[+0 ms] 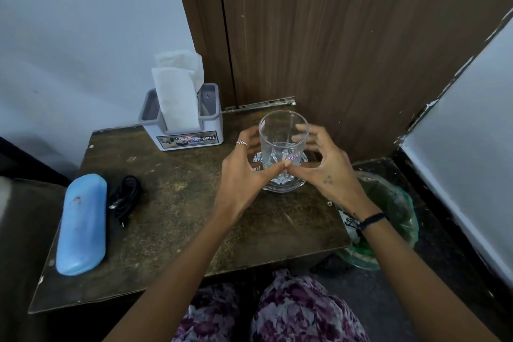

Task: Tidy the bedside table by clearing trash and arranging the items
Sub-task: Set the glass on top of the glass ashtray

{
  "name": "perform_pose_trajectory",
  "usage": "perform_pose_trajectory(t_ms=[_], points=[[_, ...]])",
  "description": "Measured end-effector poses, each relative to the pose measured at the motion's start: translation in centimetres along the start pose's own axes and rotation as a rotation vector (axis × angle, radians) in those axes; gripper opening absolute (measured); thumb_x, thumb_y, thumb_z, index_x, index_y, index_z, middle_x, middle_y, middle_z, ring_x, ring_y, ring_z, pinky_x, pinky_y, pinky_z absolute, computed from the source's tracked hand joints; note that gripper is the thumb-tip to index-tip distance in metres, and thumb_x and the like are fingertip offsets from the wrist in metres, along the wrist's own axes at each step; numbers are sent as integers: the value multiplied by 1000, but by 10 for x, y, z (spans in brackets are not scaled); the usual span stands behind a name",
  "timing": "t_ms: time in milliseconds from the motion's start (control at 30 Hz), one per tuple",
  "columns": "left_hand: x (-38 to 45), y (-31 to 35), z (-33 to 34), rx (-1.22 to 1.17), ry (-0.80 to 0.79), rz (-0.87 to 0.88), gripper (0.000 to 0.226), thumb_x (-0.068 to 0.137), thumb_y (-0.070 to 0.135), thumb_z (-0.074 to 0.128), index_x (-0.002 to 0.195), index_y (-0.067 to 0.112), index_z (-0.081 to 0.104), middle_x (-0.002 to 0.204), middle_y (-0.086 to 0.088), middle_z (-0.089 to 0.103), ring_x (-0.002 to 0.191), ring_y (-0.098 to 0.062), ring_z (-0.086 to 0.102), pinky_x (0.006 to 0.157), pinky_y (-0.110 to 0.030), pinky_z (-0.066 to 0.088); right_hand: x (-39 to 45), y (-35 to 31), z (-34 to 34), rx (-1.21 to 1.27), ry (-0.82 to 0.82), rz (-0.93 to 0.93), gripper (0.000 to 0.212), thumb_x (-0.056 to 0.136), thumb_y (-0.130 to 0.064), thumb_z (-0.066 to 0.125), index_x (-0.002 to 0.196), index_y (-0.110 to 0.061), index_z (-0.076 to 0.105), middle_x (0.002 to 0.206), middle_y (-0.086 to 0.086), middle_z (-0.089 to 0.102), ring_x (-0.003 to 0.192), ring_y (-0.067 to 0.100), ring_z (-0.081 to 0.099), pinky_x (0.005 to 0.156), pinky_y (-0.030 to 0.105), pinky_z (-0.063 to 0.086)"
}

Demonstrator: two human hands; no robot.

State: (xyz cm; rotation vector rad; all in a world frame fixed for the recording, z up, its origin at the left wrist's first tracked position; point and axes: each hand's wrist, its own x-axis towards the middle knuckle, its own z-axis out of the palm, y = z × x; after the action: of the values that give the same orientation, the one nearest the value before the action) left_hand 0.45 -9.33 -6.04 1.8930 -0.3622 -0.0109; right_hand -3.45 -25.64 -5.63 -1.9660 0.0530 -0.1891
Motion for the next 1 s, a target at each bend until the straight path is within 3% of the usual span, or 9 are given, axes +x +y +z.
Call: perform_pose_trajectory(t_ms=[167,300,367,600,833,1000], points=[[-5,-1,1,13,-31,-15,78,61,60,71,128,39,37,117,27,54,108,12,53,88,-7,44,-4,1,1,-5,-10,27,88,58,-59,72,134,-35,35,131,-15,50,118,-11,43,93,18,39],[-20,-16,5,-40,65,-85,68,74,30,74,133,22,41,136,5,50,123,-7,48,104,-31,42,-13,18,1,9,-65,148,114,56,-42,83,147,-29,15,153,-10,27,138,3,25,110,25,21],[-30,-23,6,-56,89,-141,63,77,22,72,133,20,43,136,0,50,123,-8,48,105,-33,41,-18,26,5,5,-89,183,114,60,-31,85,149,-21,15,155,-5,25,140,6,25,112,25,21],[-30,-29,8,34,73,-127,44,78,18,71,120,21,59,124,3,60,114,-7,54,101,-27,42,-23,36,12,-15,39,152,84,67,-27,82,139,-20,41,128,-10,46,117,1,45,83,-5,30],[-5,-34,13,40,126,-122,50,78,19,71,125,16,57,128,0,59,118,-9,54,103,-30,42,2,36,14,25,39,140,83,71,-23,80,142,-16,37,137,-3,44,119,5,43,99,16,33],[25,-38,13,33,146,-107,49,78,18,71,125,16,57,127,-1,61,114,-6,54,101,-25,42,34,38,17,83,37,164,81,72,-17,79,142,-15,37,142,1,41,122,6,42,103,18,31]])
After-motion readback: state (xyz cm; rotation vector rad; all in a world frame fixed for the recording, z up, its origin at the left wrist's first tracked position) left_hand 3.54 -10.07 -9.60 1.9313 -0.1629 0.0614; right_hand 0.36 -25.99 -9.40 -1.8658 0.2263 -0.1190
